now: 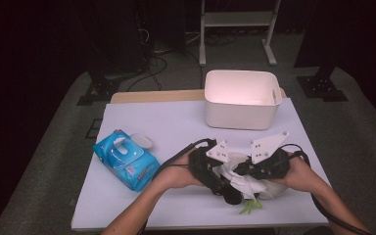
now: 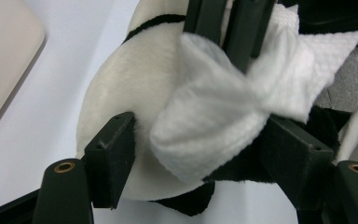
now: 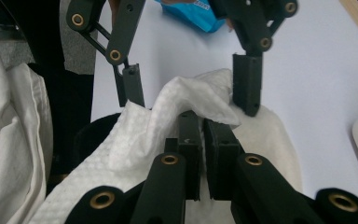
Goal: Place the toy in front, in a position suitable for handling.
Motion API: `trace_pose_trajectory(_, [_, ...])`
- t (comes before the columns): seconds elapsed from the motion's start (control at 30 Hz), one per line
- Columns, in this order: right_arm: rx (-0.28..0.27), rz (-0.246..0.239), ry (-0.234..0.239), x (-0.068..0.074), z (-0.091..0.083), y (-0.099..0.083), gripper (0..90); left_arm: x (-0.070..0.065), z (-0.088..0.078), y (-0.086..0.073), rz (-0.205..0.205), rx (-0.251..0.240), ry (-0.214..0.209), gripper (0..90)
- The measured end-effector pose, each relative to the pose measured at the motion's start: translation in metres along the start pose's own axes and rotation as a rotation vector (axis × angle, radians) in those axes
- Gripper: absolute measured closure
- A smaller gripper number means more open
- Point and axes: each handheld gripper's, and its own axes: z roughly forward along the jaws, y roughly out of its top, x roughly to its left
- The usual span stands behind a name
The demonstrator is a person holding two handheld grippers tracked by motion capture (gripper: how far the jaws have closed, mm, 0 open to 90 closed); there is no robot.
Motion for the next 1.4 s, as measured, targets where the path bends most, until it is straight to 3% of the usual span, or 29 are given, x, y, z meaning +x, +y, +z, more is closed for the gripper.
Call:
trace_pose_trajectory(0.17, [-0.005,0.032,-0.019,-0.003,-0.012,-0.01,85.0,0.0,0.0,0.001,0.007,-0.004,-0.005,28.8])
trace_pose_trajectory(0.3, [-0.017,0.044,-0.025,-0.001,-0.016,-0.016,85.0,0.005,-0.002,0.001,-0.016,-0.03,-0.017,31.4])
trace_pose_trajectory(0.47, [-0.021,0.055,-0.024,-0.002,-0.018,-0.02,85.0,0.006,0.0,0.0,-0.028,-0.027,-0.018,31.2])
trace_pose_trajectory(0.67, [-0.019,0.017,-0.006,0.002,-0.007,-0.008,85.0,0.002,0.002,0.002,-0.008,-0.002,-0.018,30.5])
trace_pose_trajectory(0.77, [-0.018,0.023,-0.008,-0.003,-0.008,-0.007,85.0,0.0,0.001,-0.001,-0.006,-0.01,-0.018,30.6])
trace_pose_trajectory(0.97, [-0.011,0.078,-0.051,-0.009,-0.023,-0.027,85.0,0.0,0.001,-0.001,0.001,-0.013,-0.025,30.6])
trace_pose_trajectory(1.13, [0.038,0.136,-0.09,-0.012,-0.033,-0.05,84.8,0.0,-0.001,-0.001,-0.003,-0.012,-0.028,30.5])
trace_pose_trajectory(1.2, [0.029,0.155,-0.083,-0.013,-0.033,-0.056,84.9,0.001,-0.002,0.001,-0.005,-0.011,-0.034,30.0])
trace_pose_trajectory(1.4, [0.023,0.133,-0.064,-0.007,-0.026,-0.051,85.0,0.003,-0.007,0.012,-0.012,-0.026,0.005,25.8])
